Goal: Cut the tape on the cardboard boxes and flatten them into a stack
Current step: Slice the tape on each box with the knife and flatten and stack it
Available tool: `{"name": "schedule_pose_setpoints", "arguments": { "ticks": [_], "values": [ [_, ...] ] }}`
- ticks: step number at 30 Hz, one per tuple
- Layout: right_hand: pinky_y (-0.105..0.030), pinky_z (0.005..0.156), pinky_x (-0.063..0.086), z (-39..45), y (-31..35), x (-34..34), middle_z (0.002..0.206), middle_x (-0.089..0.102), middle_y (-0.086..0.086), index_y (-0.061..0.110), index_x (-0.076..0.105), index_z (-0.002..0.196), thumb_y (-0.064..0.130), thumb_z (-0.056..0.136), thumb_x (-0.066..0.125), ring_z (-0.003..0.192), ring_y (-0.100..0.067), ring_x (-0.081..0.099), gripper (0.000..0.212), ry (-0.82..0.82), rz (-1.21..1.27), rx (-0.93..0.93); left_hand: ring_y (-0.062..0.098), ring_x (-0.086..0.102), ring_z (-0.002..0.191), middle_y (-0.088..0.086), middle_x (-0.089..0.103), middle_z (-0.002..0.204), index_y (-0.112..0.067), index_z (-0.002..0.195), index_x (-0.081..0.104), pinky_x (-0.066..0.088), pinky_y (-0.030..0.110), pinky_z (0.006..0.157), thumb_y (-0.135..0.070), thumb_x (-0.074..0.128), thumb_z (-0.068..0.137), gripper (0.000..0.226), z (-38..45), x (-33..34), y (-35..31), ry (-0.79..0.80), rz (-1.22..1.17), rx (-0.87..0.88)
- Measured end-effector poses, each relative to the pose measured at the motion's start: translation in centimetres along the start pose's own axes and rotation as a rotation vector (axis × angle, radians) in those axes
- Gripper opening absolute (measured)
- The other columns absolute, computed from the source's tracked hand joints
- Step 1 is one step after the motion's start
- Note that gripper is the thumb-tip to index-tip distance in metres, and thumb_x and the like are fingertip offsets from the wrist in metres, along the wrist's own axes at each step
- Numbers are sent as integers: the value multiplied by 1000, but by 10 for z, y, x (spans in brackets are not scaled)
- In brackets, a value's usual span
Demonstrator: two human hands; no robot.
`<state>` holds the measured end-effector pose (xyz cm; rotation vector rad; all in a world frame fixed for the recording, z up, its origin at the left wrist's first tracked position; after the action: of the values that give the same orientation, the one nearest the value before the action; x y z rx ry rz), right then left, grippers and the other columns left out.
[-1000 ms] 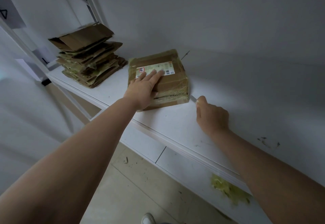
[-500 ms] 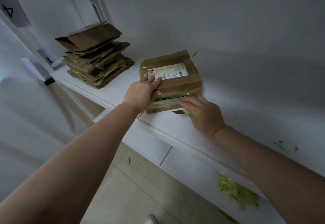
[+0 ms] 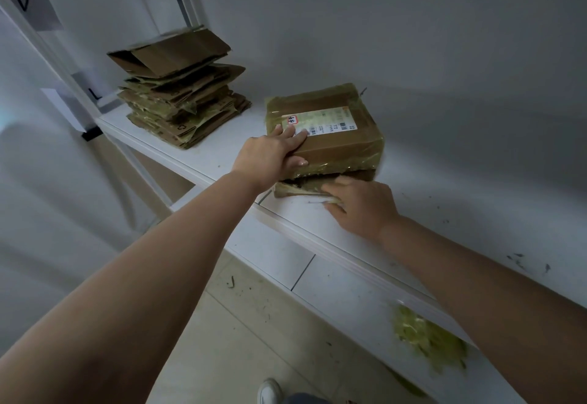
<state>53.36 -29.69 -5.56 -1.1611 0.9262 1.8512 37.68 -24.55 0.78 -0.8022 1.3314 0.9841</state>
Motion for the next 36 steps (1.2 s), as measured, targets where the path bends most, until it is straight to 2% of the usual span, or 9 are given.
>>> {"name": "schedule_pose_setpoints", "arguments": {
  "ticks": [4, 7, 9, 12, 14, 18, 24, 27, 36],
  "values": [
    [-27, 90, 47, -25, -2, 16, 135, 54, 16, 33, 61, 126, 41, 91, 53, 119, -9, 55, 36, 134, 112, 8, 25, 21, 146, 2, 24, 158, -27, 152, 23, 39, 44, 105, -48, 36, 100, 58, -1, 0, -2, 14, 8, 24],
    [-28, 93, 46, -22, -8, 16, 135, 54, 16, 34, 60, 126, 39, 92, 53, 121, -8, 53, 35, 144, 108, 14, 26, 20, 146, 4, 23, 159, -25, 153, 23, 36, 45, 107, -48, 41, 98, 62, -10, -1, 6, 24, -50, 8],
    [-33, 85, 51, -19, -7, 11, 123, 64, 11, 31, 67, 117, 37, 91, 52, 108, -16, 63, 30, 84, 75, -6, 26, 17, 147, 4, 20, 160, -25, 153, 20, 34, 46, 110, -49, 50, 94, 71, -15, 0, 7, 34, -74, -10],
    [-25, 52, 48, -20, -6, -12, 81, 73, 2, 20, 75, 91, 35, 86, 48, 58, -24, 66, 31, -237, 37, -69, 26, 13, 148, 4, 17, 160, -24, 153, 17, 30, 43, 113, -45, 67, 85, 87, -19, 3, 0, 19, -85, -46],
    [-21, 45, 43, -21, -8, -28, 92, 74, 0, 16, 73, 100, 29, 84, 54, 48, -20, 60, 29, -385, -11, -68, 26, 11, 148, 5, 16, 161, -23, 153, 17, 25, 41, 115, -39, 74, 80, 94, -19, 7, -5, -7, -91, -77],
    [-21, 41, 37, -13, -22, -39, 137, 53, -12, 10, 54, 132, 18, 75, 69, 46, -19, 52, 59, -421, -156, 46, 29, 7, 148, 6, 12, 161, -21, 153, 13, 19, 42, 119, -24, 76, 80, 96, -22, 15, -11, -63, -72, -134],
    [-20, 45, 34, 1, -36, -22, 143, 44, -17, 12, 44, 137, 28, 61, 87, 49, -22, 55, 88, -254, -215, 141, 30, 2, 148, 5, 5, 161, -20, 153, 4, 19, 42, 120, -7, 67, 85, 94, -23, 20, -15, -94, -11, -157],
    [-26, 47, 46, 8, -32, -15, 138, 45, -25, 11, 36, 132, 22, 60, 88, 53, -27, 59, 90, -291, -134, 149, 29, 3, 148, 4, 8, 161, -21, 153, 8, 18, 41, 119, -5, 66, 85, 91, -22, 21, -13, -119, -47, -157],
    [-16, 47, 27, 15, -33, -13, 121, 58, -26, 5, 51, 120, 6, 69, 77, 42, -22, 51, 57, -414, -154, 125, 28, 2, 148, 4, 7, 161, -26, 154, 5, 22, 42, 117, -8, 64, 88, 90, -22, 25, -8, -108, -75, -133]
  ]
}}
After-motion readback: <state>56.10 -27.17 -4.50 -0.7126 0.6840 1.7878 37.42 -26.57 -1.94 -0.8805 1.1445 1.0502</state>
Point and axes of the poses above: each hand's wrist, its own z-axis towards the middle knuckle, its own x-axis out of the palm, y = z × x, the point moved 5 cm from there along z, towards the middle knuckle
